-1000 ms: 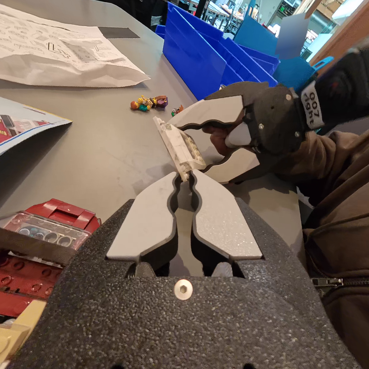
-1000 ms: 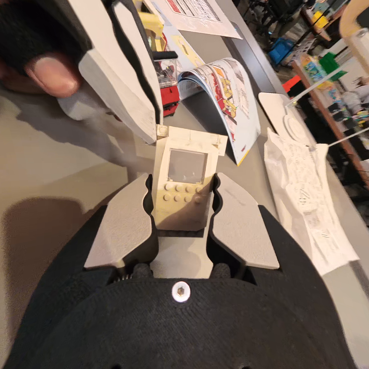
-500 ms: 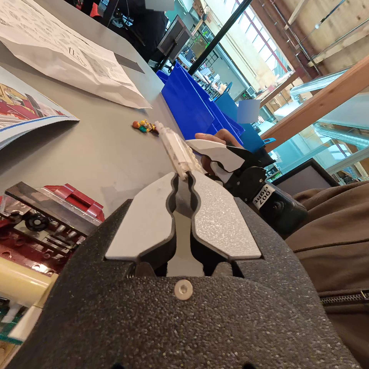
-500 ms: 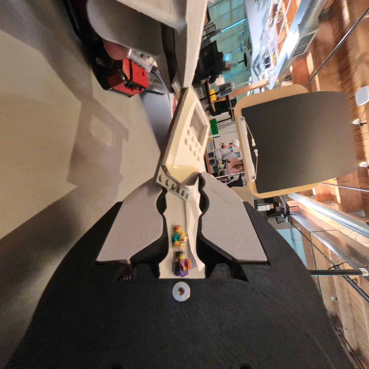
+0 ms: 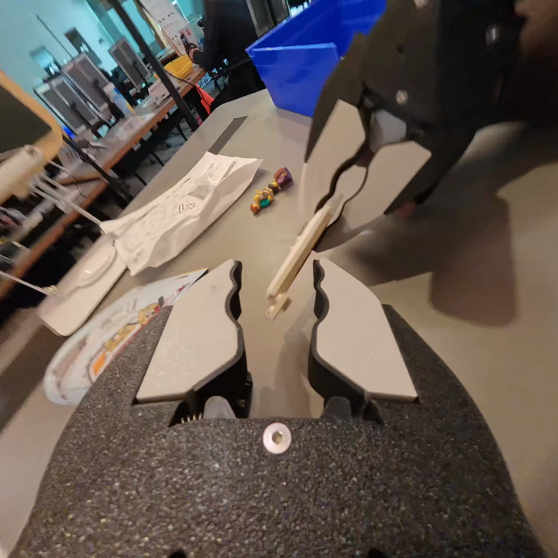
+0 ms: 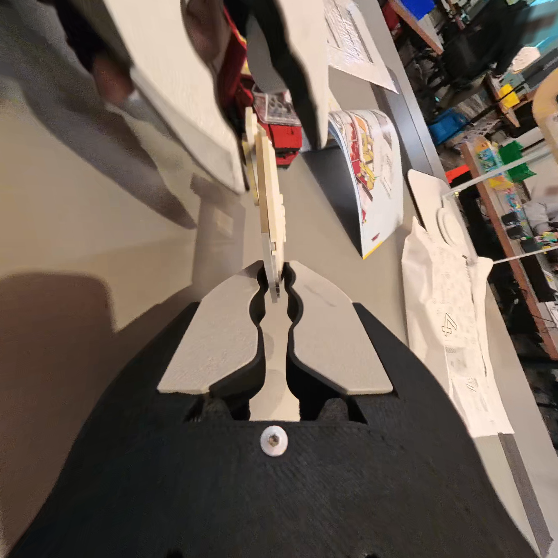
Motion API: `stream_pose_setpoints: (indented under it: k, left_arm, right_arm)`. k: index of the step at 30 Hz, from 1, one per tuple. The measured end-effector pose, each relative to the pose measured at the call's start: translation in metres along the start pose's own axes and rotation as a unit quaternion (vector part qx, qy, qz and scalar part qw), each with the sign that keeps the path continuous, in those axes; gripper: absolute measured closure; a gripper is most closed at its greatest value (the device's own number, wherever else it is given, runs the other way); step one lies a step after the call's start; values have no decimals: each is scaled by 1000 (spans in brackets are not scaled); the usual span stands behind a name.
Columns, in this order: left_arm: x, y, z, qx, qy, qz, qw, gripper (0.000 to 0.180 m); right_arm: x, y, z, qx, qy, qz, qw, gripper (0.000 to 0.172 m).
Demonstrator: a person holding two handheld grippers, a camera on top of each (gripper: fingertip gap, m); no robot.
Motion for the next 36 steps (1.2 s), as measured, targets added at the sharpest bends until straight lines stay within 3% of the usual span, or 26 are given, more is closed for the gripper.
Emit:
stream_pose_setpoints:
  k: [5, 9, 13, 16, 21, 24, 33, 36]
  left_arm:
    - [-2, -21, -8, 37, 23, -136, 990, 157]
    - [-6, -22, -11, 49, 48, -138, 988, 169]
    - [-8, -12, -8, 38, 51, -63, 996, 170]
    - [-13, -4, -7, 46, 69, -47, 995, 171]
    - [-15, -9, -8, 24, 69, -56, 996, 171]
    - [-15, -11, -9, 20, 68, -63, 995, 170]
    - [-11, -16, -5, -1, 55, -107, 993, 164]
    - [-13, -16, -7, 27, 66, -140, 988, 163]
  right_arm:
    - [12, 11, 2, 12, -11, 21, 1000, 162]
    - [12, 13, -3, -19, 5, 56, 998, 159]
    - [19, 3, 0, -99, -9, 95, 990, 144]
    - [27, -2, 9, -132, -42, 110, 984, 144]
    - [37, -2, 19, -99, -94, 72, 988, 150]
    - [35, 1, 18, -84, -93, 73, 989, 160]
    - [32, 8, 16, -74, -80, 101, 989, 167]
    - [35, 11, 17, -67, -85, 107, 988, 167]
Point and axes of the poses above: each gripper's, where its closed fingertips meet, z back along the fingers, x out of its top, y = z × x across the jaws, the point moved 2 cm from there along z, back along the fingers, and after that the axes turned 8 degrees about y, right-handed, at the moved point
